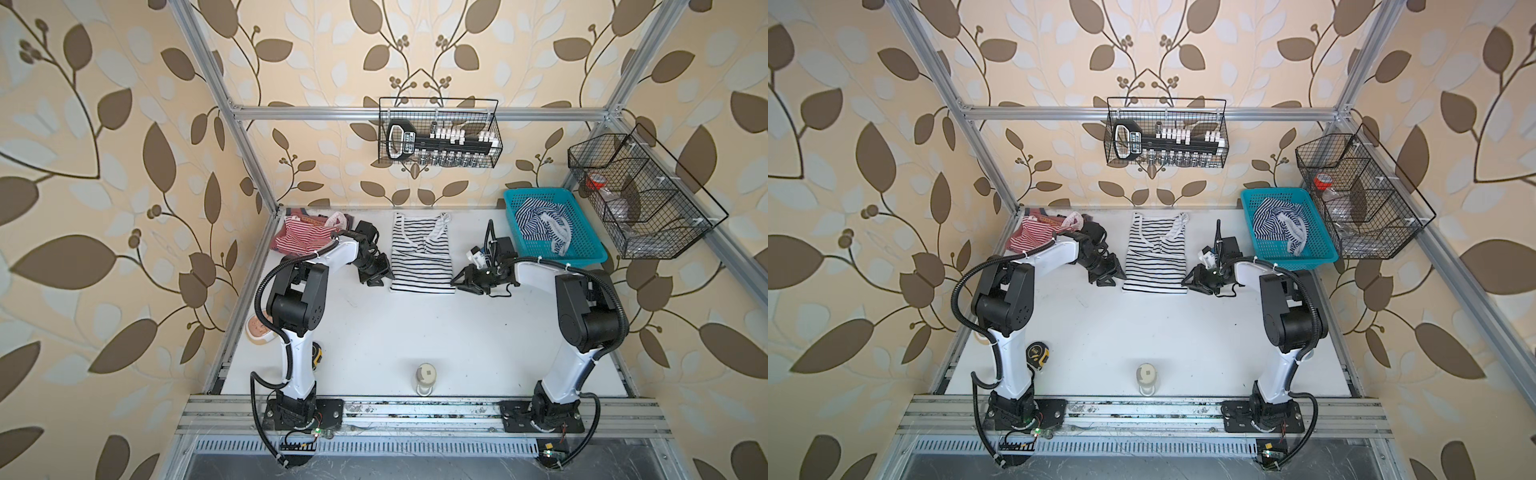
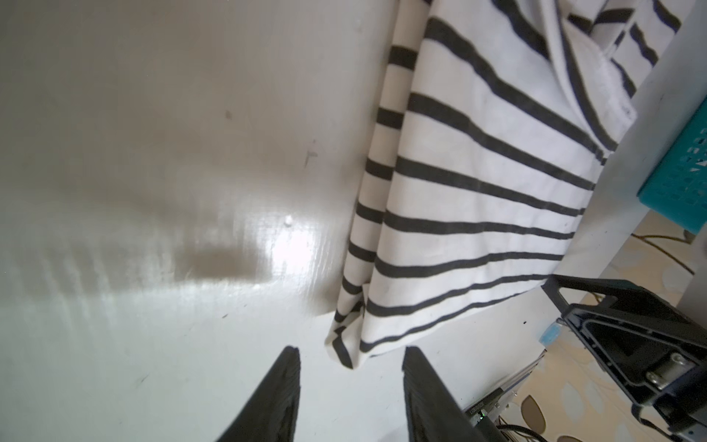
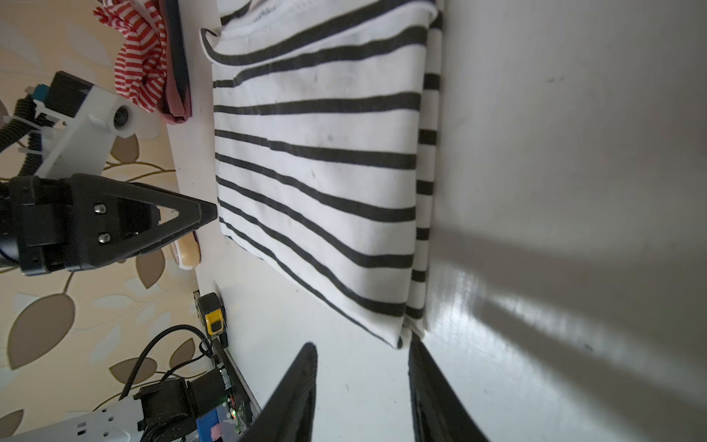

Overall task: Fold and stack tank tops
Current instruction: Fold the tank top at the top-center of the table.

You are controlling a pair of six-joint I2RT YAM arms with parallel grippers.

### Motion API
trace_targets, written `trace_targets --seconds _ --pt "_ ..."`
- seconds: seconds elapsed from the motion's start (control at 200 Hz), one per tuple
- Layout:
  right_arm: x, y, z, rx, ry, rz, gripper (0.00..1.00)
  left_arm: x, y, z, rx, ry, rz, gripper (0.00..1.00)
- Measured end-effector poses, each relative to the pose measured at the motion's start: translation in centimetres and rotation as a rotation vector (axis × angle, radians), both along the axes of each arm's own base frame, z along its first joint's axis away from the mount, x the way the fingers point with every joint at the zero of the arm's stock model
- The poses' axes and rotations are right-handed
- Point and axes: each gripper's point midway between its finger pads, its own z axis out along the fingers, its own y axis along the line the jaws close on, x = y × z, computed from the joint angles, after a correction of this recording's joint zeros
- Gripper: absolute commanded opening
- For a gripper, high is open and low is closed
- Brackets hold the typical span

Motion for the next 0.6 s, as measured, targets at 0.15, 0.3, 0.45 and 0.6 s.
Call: trace_targets --seconds 0.15,0.3,0.45,0.6 --pt "0.0 -0.2 -1.0 -0.014 0.020 -0.009 0.40 0.1 -0.1 -0.9 0.000 0.007 0.001 0.47" --pt "-0.1 -0.2 -1.7 -0.022 0.038 -0.014 0.40 -0.4 -0.4 -2.0 0.000 0.041 0.003 0.46" --pt "-0.4 0.5 -2.2 -0.021 0.046 0.004 0.39 -1.0 -1.1 -2.4 -0.014 0.057 -0.008 0.47" --pt "-0.6 1.0 -2.4 -0.011 0.042 0.011 0.34 -1.2 -1.7 -2.4 -0.023 0.056 -0.017 0.45"
